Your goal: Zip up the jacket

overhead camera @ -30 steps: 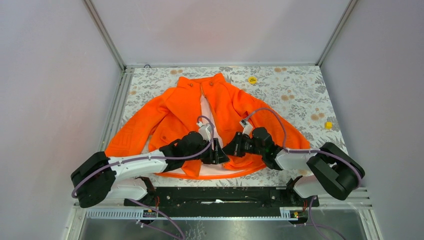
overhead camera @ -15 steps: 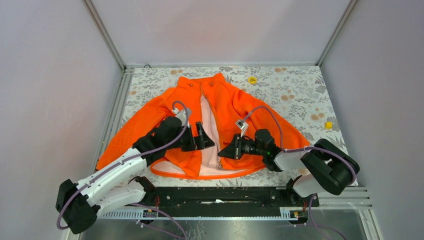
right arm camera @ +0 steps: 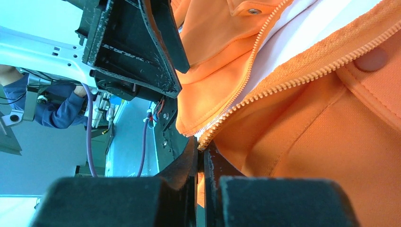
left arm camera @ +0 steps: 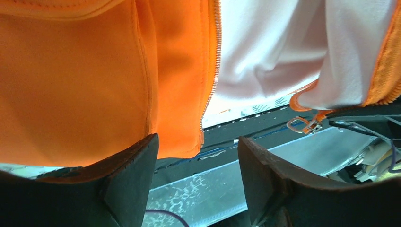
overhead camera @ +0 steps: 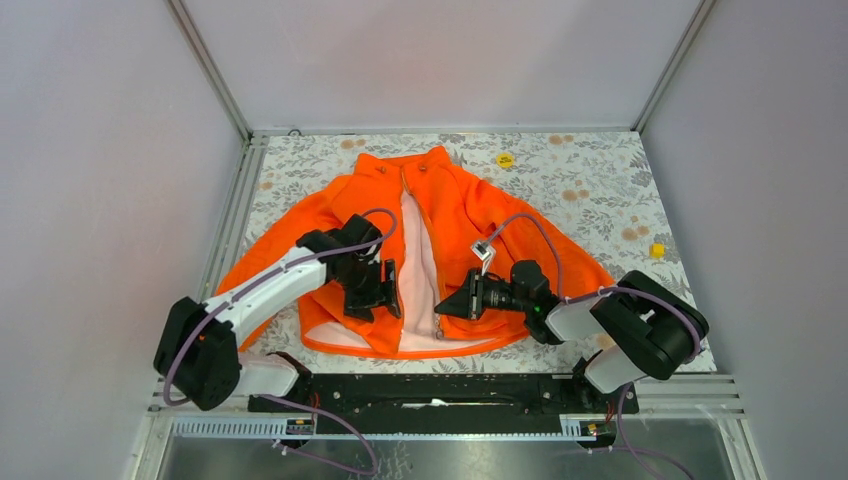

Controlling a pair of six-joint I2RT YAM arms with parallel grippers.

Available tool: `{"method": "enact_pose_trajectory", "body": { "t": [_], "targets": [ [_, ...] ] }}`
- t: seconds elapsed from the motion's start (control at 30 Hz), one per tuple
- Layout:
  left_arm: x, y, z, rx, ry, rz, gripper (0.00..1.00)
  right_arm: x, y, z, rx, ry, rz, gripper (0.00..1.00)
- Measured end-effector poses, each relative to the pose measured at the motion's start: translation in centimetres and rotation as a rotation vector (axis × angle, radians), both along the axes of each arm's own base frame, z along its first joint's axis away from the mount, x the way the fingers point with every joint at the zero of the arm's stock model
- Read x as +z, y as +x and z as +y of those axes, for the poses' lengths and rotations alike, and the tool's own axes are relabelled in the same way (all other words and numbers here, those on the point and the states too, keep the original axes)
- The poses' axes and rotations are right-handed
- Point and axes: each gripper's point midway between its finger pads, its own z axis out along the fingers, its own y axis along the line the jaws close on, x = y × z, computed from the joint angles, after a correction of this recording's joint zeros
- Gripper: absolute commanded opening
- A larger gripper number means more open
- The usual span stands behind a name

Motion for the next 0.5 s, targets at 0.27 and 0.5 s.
{"method": "enact_pose_trajectory", "body": {
  "t": [0.27,0.5],
  "targets": [
    [-0.2,-1.5,-1.2,-0.137,0.147,0.099,0.53,0.2,0.0,0.1,0.003,0.013,-0.005,0.00],
    [-1.7,-1.9,-1.2,-0.211,0.297,0.167,0.49,0.3,0.0,0.0,0.002,0.019,-0.006,0.00]
  ]
}}
